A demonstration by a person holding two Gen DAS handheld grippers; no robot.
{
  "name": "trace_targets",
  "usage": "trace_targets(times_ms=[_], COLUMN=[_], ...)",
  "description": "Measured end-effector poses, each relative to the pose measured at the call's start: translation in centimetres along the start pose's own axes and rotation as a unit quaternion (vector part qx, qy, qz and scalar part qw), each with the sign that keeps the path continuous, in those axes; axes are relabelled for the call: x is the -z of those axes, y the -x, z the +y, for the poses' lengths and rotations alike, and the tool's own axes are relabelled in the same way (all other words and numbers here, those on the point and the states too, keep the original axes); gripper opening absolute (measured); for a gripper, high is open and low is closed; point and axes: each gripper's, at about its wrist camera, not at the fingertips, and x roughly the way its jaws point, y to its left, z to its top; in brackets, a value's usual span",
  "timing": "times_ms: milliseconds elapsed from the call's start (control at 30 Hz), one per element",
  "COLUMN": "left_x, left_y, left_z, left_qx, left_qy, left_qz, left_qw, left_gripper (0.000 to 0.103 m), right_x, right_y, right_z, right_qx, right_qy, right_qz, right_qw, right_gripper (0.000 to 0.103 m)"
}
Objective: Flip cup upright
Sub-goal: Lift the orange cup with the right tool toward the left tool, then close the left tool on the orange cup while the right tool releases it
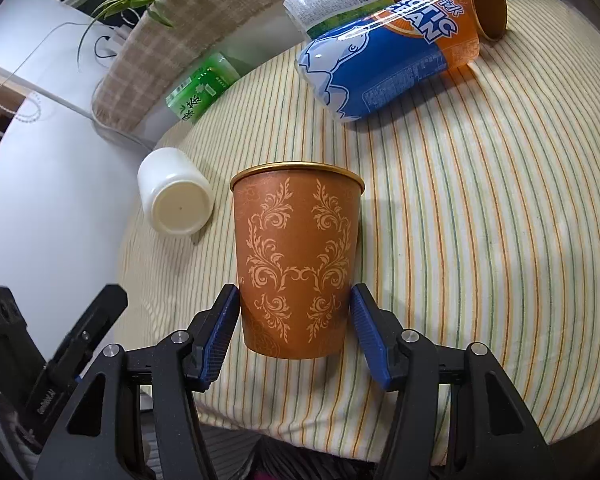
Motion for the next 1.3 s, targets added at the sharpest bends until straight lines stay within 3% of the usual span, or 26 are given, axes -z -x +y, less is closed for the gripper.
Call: trace_targets(times_ms=[133, 200, 333, 467, 700, 867, 1100, 1300], left_x=[-0.2, -0.2, -0.1, 0.0, -0.9, -1.9, -2.9, -3.6], left_y=[-0.3, -0.5, -1.0, -2.0, -4.2, -7.0, -10.4, -11.3], left_z=[-1.2, -1.5, -1.7, -1.7, -4.2, -6.6, -8.5, -8.8], left_qx=[0.004, 0.009, 0.03, 0.052, 0.116, 0.165, 0.183, 0.193], left_qy=[-0.012, -0.011, -0.005, 0.011, 0.023, 0.04, 0.048, 0.056], left_qz=[0.005, 0.012, 0.033, 0.073, 0.137, 0.193, 0.242, 0.257], left_qw=[0.9999, 0.9998, 0.999, 0.9959, 0.9835, 0.9665, 0.9516, 0.9454], left_gripper=[0.097, 0.097, 0.096, 0.083, 0.074, 0.067, 0.063, 0.063], right_x=[0.1, 0.2, 0.8, 2.1, 4.9, 6.2, 7.3, 7.8], right_y=[0.0, -0.1, 0.3, 2.7, 7.2, 9.6, 12.4, 12.4], right_z=[0.0, 0.1, -0.5, -1.3, -4.4, -6.3, -8.3, -8.9], right_qx=[0.004, 0.013, 0.017, 0.032, 0.078, 0.104, 0.113, 0.114], right_qy=[0.011, 0.017, 0.028, 0.059, 0.062, 0.046, 0.012, 0.002], right_qz=[-0.005, -0.008, -0.012, -0.057, -0.124, -0.15, -0.181, -0.18], right_qw=[1.0, 1.0, 0.999, 0.996, 0.987, 0.982, 0.977, 0.977], right_gripper=[0.058, 0.064, 0.068, 0.069, 0.07, 0.07, 0.07, 0.07])
